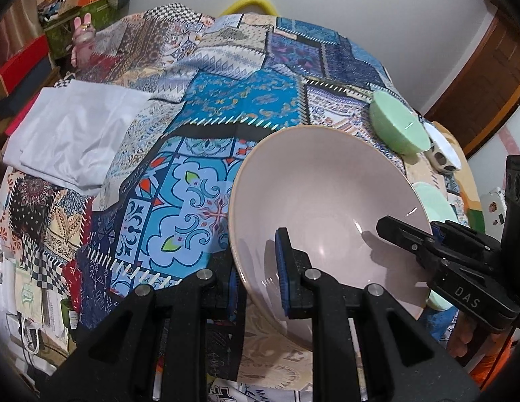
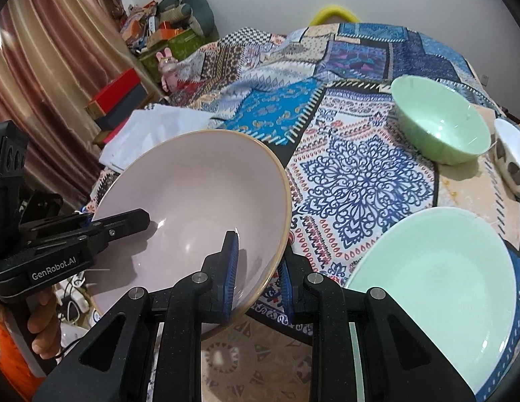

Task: Organize plates and bowls
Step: 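Carry the pale pink plate with the left gripper beside the plate stack, then lower the pale pink plate onto the cloth and open the left gripper, then grasp the rim of the light green bowl with the left gripper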

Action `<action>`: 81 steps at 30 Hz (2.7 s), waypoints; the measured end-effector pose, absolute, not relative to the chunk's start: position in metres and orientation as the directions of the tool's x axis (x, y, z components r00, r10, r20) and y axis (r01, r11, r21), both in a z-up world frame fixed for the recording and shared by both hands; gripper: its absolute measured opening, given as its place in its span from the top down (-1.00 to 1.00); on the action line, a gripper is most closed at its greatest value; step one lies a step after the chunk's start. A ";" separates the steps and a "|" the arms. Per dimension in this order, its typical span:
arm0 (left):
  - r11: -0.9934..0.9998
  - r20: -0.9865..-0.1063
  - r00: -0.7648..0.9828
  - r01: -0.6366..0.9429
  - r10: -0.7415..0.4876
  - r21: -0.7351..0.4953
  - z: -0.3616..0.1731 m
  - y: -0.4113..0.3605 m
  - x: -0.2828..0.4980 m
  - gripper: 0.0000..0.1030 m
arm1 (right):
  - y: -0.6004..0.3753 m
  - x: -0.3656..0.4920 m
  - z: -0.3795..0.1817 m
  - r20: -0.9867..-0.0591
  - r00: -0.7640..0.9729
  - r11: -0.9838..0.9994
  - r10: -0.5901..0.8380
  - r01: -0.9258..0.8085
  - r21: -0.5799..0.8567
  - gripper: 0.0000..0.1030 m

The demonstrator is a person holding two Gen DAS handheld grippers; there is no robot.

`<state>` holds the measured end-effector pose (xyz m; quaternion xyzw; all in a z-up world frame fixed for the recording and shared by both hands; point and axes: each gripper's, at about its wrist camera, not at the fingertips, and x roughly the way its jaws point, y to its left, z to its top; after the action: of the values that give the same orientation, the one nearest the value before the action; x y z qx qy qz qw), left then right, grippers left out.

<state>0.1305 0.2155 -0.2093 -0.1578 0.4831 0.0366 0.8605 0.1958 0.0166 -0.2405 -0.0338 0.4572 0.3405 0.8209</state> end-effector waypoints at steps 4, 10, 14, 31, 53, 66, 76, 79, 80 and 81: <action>0.944 -0.852 0.513 -0.222 -0.099 -0.243 -0.221 0.219 0.135 0.63 | 0.020 0.200 -0.250 -0.789 0.331 0.768 0.517 -0.587 0.257 0.60; 0.938 -0.864 0.490 -0.234 -0.113 -0.255 -0.237 0.221 0.140 0.63 | 0.022 0.203 -0.262 -0.807 0.306 0.770 0.505 -0.583 0.260 0.60; 0.942 -0.865 0.489 -0.229 -0.108 -0.247 -0.242 0.220 0.140 0.63 | 0.022 0.202 -0.266 -0.812 0.298 0.767 0.501 -0.588 0.257 0.60; 0.949 -0.849 0.528 -0.253 -0.029 -0.190 -0.216 0.222 0.128 0.44 | 0.007 0.200 -0.246 -0.789 0.325 0.757 0.522 -0.603 0.252 0.54; 0.985 -0.704 0.710 -0.119 -0.005 -0.126 -0.122 0.150 0.165 -0.73 | -0.101 0.230 -0.160 -0.652 0.599 0.853 0.465 -0.502 0.147 -0.24; 0.991 -0.725 0.685 -0.042 -0.066 -0.130 -0.120 0.105 0.244 -0.87 | -0.151 0.286 -0.158 -0.650 0.649 0.905 0.395 -0.396 0.155 -0.29; 0.991 -0.762 0.642 -0.022 -0.090 -0.135 -0.148 0.085 0.306 -0.86 | -0.155 0.325 -0.183 -0.673 0.644 0.915 0.363 -0.381 0.130 -0.29; 0.991 -0.766 0.635 -0.009 -0.096 -0.131 -0.157 0.081 0.322 -0.86 | -0.152 0.337 -0.195 -0.687 0.628 0.913 0.366 -0.385 0.135 -0.21; 0.991 -0.767 0.634 -0.008 -0.098 -0.133 -0.159 0.080 0.326 -0.86 | -0.150 0.340 -0.199 -0.691 0.622 0.912 0.368 -0.388 0.136 -0.15; 0.991 -0.770 0.630 -0.008 -0.101 -0.137 -0.163 0.079 0.332 -0.86 | -0.149 0.342 -0.201 -0.695 0.616 0.910 0.370 -0.390 0.138 -0.12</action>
<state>0.3321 0.0792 -0.1628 -0.0637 0.4293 -0.0258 0.9006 0.3417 -0.1490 -0.2014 -0.0133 0.3837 0.2113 0.8988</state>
